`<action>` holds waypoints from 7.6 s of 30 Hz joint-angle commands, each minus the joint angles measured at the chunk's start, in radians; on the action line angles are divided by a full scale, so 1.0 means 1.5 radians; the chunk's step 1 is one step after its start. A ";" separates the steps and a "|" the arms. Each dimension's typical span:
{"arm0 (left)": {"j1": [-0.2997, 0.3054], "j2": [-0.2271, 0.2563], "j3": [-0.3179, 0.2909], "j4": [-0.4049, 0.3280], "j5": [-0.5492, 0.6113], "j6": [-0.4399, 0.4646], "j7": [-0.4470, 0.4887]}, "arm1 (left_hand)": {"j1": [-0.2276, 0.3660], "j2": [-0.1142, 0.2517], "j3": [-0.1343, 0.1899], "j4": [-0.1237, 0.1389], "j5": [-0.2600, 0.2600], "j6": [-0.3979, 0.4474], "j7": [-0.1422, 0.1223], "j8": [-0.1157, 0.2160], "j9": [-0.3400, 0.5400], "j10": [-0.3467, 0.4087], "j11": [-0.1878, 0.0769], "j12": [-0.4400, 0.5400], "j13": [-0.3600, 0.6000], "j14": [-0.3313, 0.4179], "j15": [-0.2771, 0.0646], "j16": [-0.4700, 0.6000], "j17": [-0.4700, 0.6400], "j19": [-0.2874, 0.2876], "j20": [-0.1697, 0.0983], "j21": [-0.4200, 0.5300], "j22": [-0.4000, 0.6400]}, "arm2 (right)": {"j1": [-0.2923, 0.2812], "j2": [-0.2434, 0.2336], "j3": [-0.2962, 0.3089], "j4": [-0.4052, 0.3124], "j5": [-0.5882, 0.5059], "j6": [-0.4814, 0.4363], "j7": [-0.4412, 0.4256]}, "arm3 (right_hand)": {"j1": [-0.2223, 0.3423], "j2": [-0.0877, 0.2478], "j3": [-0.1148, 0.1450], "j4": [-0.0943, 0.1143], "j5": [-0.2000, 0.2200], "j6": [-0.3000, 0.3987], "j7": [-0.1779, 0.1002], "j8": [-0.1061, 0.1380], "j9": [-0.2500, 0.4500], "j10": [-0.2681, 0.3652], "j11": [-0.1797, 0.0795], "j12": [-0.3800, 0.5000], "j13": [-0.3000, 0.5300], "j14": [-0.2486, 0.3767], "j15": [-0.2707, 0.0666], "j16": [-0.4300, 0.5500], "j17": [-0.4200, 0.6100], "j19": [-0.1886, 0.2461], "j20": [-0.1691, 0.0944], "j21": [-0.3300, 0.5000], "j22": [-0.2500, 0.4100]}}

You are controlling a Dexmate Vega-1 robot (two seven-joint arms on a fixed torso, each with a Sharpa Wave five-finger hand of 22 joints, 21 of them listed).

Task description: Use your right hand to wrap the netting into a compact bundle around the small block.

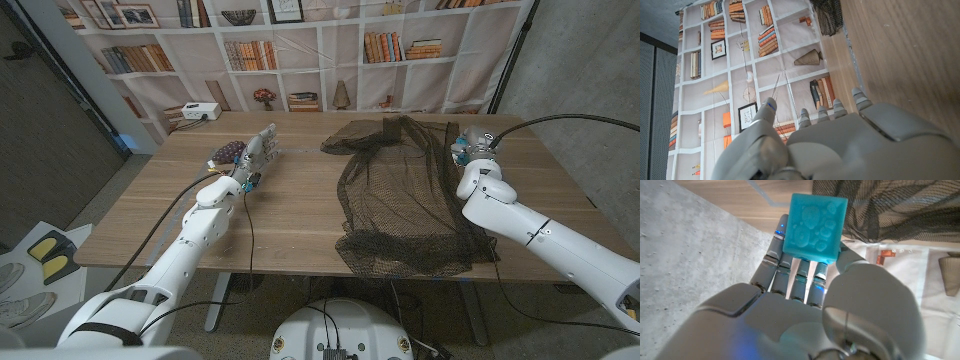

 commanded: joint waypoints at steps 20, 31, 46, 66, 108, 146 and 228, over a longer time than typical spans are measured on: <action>-0.011 0.005 -0.003 0.013 -0.004 -0.001 -0.025 | -0.006 0.001 0.004 0.000 0.003 0.001 0.001 -0.001 0.003 0.001 -0.002 -0.005 0.002 0.003 0.005 -0.002 0.003 0.005 0.004 0.002 0.004 | -0.043 -0.001 0.002 -0.083 -0.129 0.163 0.085 | 0.107 0.099 -0.004 0.013 0.000 0.006 -0.004 0.009 0.009 0.108 -0.034 0.003 -0.010 0.169 -0.226 0.044 0.079 -0.031 -0.008 0.015 -0.002; -0.009 0.003 -0.002 0.010 -0.003 -0.002 -0.023 | -0.007 0.001 0.005 0.000 0.003 0.001 0.001 -0.001 0.003 0.002 -0.004 -0.005 0.002 0.005 0.005 -0.002 0.003 0.005 0.004 0.002 0.004 | -0.053 0.016 0.002 -0.074 -0.165 0.201 0.115 | 0.110 0.098 -0.005 0.015 0.000 0.007 -0.004 0.011 0.011 0.109 -0.036 0.002 -0.013 0.172 -0.226 0.039 0.079 -0.035 -0.008 0.020 -0.004; -0.004 0.004 -0.003 0.003 -0.003 -0.001 -0.018 | -0.008 0.000 0.007 0.000 0.003 0.001 0.000 -0.001 0.003 0.002 -0.002 -0.006 0.002 0.004 0.005 -0.002 0.003 0.005 0.004 0.001 0.004 | -0.040 0.050 -0.017 -0.025 -0.200 0.238 0.157 | 0.114 0.098 -0.008 0.017 0.001 0.008 -0.003 0.013 0.013 0.112 -0.035 0.003 -0.018 0.174 -0.225 0.030 0.078 -0.039 -0.008 0.029 -0.006; 0.001 0.005 -0.006 -0.001 -0.007 -0.003 -0.019 | -0.010 -0.001 0.008 0.000 0.003 0.001 0.001 -0.001 0.003 0.002 -0.003 -0.007 0.002 0.004 0.005 -0.003 0.003 0.005 0.004 0.001 0.005 | -0.011 0.068 -0.053 0.008 -0.271 0.174 0.264 | 0.119 0.097 -0.008 0.022 0.001 -0.003 -0.008 0.004 0.006 0.098 -0.033 -0.006 -0.029 0.158 -0.223 -0.003 0.066 -0.056 -0.007 0.040 -0.014; -0.005 0.005 -0.008 0.009 -0.010 -0.009 -0.029 | -0.012 -0.002 0.012 -0.001 0.003 0.001 0.001 -0.001 0.003 0.002 -0.002 -0.008 0.002 0.005 0.004 -0.003 0.003 0.005 0.005 0.000 0.005 | -0.019 0.039 0.008 -0.013 -0.119 0.214 0.330 | -0.147 -0.041 -0.141 0.098 0.020 -0.236 -0.012 -0.118 -0.049 -0.188 0.005 -0.212 -0.113 -0.096 -0.148 -0.266 -0.069 -0.187 0.064 0.009 -0.049; 0.017 0.008 -0.022 -0.019 -0.016 -0.035 -0.025 | -0.014 -0.002 0.016 -0.002 0.003 0.013 0.004 0.003 0.003 0.017 -0.003 -0.003 0.002 0.017 0.006 0.000 0.002 0.011 0.007 0.002 0.005 | 0.129 0.144 -0.067 0.151 -0.149 0.119 0.190 | -0.179 0.015 -0.165 0.062 0.006 -0.299 -0.020 -0.122 -0.049 -0.245 -0.009 -0.267 -0.114 -0.270 -0.118 -0.333 -0.066 -0.300 0.102 -0.053 -0.049; 0.070 0.019 -0.019 -0.122 -0.017 -0.024 0.033 | -0.016 -0.009 0.020 -0.008 0.003 0.022 -0.001 0.000 0.003 0.033 0.000 -0.002 0.002 0.023 0.005 -0.002 0.001 0.017 0.010 0.002 0.005 | 0.484 0.421 -0.301 0.980 0.030 0.284 0.118 | -0.081 0.081 -0.138 -0.053 0.030 -0.219 -0.013 -0.057 -0.058 -0.056 -0.025 -0.164 -0.122 -0.026 -0.183 -0.193 -0.122 -0.102 0.037 -0.071 -0.045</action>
